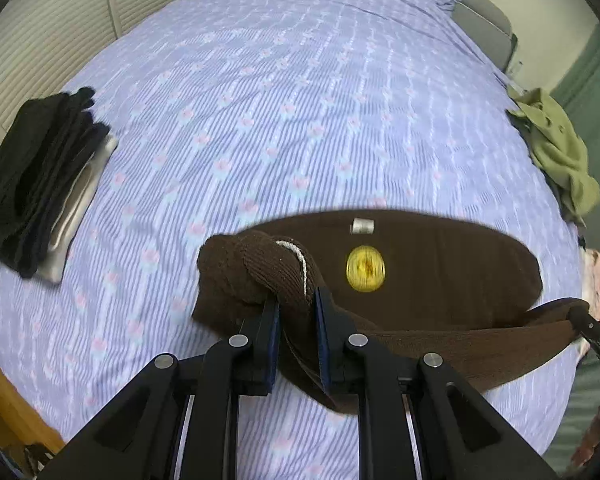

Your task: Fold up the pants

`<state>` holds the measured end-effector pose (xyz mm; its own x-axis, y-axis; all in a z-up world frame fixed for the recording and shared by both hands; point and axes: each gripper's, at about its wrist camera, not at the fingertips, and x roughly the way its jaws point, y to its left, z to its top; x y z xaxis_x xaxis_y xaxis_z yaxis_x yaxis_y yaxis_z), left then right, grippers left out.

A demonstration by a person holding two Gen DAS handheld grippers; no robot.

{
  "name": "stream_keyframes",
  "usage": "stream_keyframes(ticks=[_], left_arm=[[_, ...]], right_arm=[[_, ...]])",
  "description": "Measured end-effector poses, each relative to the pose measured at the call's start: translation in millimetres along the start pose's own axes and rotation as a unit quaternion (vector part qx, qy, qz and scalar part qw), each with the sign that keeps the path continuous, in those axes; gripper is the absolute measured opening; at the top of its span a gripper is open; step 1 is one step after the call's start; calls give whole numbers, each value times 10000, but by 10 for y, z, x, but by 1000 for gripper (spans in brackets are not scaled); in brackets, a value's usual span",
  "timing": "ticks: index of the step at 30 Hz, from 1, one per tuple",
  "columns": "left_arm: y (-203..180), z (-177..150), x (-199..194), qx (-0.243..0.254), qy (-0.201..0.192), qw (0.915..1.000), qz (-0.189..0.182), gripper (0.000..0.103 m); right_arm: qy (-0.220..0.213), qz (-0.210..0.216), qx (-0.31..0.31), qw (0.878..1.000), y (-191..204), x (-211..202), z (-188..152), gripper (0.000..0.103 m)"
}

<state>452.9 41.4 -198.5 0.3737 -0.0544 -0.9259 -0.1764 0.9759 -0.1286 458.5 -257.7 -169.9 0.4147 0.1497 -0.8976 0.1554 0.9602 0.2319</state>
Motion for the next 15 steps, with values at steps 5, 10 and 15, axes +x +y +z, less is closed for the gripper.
stream_keyframes(ticks=[5,10,15], left_arm=[[-99,347,402,-100,181,9993,315,18],[-43,542,803,-234,491,9966,620,21],[-85,633,857,249,401,9934,1048,82]], right_arm=[[302,86,64,9995,60,641,475,19],[570,50,-79,9983,232,1181,689,19],[730,-30,-183,9972,316,1457,790,26]])
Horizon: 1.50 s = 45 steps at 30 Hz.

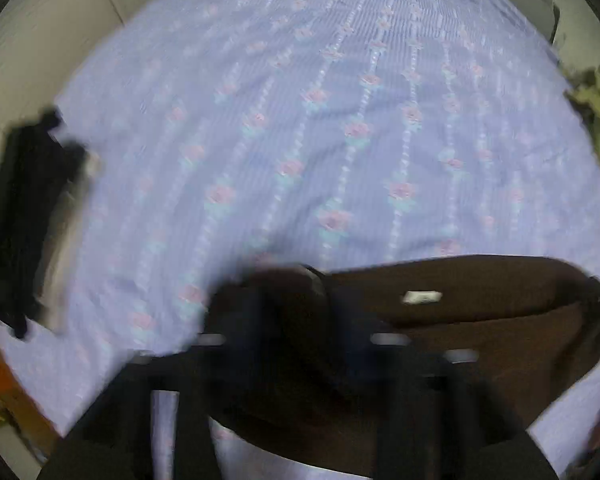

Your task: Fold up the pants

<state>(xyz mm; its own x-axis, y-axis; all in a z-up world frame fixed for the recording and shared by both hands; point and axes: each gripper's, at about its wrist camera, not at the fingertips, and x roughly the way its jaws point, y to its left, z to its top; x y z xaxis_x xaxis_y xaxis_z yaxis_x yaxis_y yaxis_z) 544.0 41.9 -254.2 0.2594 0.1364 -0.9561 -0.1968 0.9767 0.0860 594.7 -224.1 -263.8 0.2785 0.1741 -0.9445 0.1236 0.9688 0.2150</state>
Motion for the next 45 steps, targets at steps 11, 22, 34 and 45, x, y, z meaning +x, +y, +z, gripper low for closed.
stream_keyframes(ticks=[11,22,34,45], left_arm=[[-582,-51,-884,2512,-1177,9510,-1368,92],[-1912,-118,-319,4693,515,8524,-2248,83],[-1698,-133,194,4275,1350,8713,-1995,75],[-1528,14,2,4196,1226,8664,-2414,73]], right_arm=[[-1272,264,-713,9890,-88,-1057,-311,80],[-744,-503,-849,9923,-1116,-736,-332,81],[131,-555,-823,9950,-1244,13,-187,53],[-166,-984,-870,9912,-1183,-250,-247,39]])
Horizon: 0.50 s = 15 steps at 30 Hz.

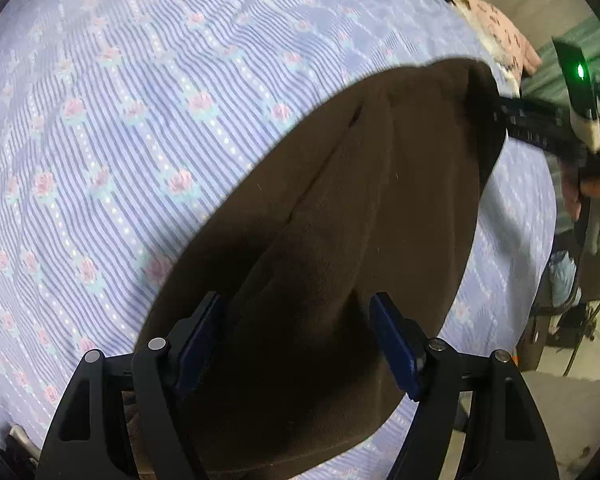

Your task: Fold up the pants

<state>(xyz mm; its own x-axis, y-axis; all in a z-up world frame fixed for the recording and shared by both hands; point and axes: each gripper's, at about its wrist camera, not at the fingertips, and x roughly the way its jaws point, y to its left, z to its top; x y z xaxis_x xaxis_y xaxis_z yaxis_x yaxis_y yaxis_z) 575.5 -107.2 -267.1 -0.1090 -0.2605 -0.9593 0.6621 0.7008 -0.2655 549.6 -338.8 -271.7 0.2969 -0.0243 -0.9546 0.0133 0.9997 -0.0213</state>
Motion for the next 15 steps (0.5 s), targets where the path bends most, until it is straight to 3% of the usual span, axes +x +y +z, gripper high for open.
stream_keyframes(ticks=[2,4,6,9,12,15], left_arm=[[74,48,11,-182,-34,9998,-35,68],[145,54,103,-418,110,9990,-67,57],[139,42,186,-441,221,9987,122,24],[75,12,57,-332,-82,9991,244,18],[102,-42,-153,-419,-461,9975,333,18],[225,23,-120,-654,-448,9959,439,18]], right_arm=[[-7,-72,40,10000,2,-6,-7,39],[12,-105,154,9998,-26,4,-7,39],[38,-123,254,9996,-50,19,6,38],[-46,-145,305,9994,-61,-71,-15,37],[-272,-252,238,9990,-27,-246,-2,36],[-396,-299,172,9986,-8,-307,125,36]])
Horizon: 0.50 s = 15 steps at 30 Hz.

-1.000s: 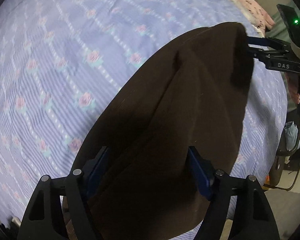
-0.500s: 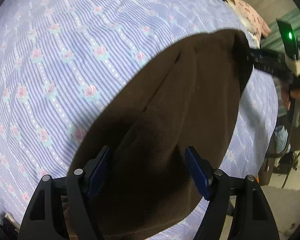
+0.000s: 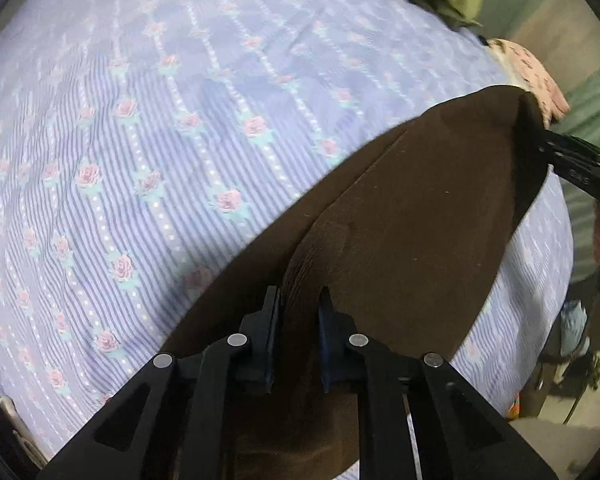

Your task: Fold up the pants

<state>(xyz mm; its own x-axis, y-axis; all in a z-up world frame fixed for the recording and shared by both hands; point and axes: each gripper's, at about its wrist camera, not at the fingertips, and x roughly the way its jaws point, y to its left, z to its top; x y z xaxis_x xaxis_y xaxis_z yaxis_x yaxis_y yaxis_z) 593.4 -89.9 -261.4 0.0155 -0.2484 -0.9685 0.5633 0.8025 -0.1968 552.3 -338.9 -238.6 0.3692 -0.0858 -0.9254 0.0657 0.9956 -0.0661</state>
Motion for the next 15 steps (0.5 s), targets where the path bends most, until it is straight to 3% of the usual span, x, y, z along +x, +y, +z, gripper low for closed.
stream_keyframes(ticks=[5,8,9,10,12,15], left_arm=[[147,109,258,-710,194,9972,126,22],[90,33,326,-932,196,9947,399,39],[70,15,295,-951,145,9938,559,52],[48,-8,255,-940,86,9930,717,58],[-75,-118,-14,-812,-363,9908,1025,62],[-173,-340,-499,-686,-1126,9857,1052,77]], right_arm=[[493,32,177,9986,-1,439,168,37],[619,-87,76,9980,27,531,205,44],[564,-151,58,9983,28,497,196,50],[452,-292,23,9985,32,418,182,59],[189,-600,-5,9980,39,215,140,69],[-333,-868,-27,9957,140,-217,41,73]])
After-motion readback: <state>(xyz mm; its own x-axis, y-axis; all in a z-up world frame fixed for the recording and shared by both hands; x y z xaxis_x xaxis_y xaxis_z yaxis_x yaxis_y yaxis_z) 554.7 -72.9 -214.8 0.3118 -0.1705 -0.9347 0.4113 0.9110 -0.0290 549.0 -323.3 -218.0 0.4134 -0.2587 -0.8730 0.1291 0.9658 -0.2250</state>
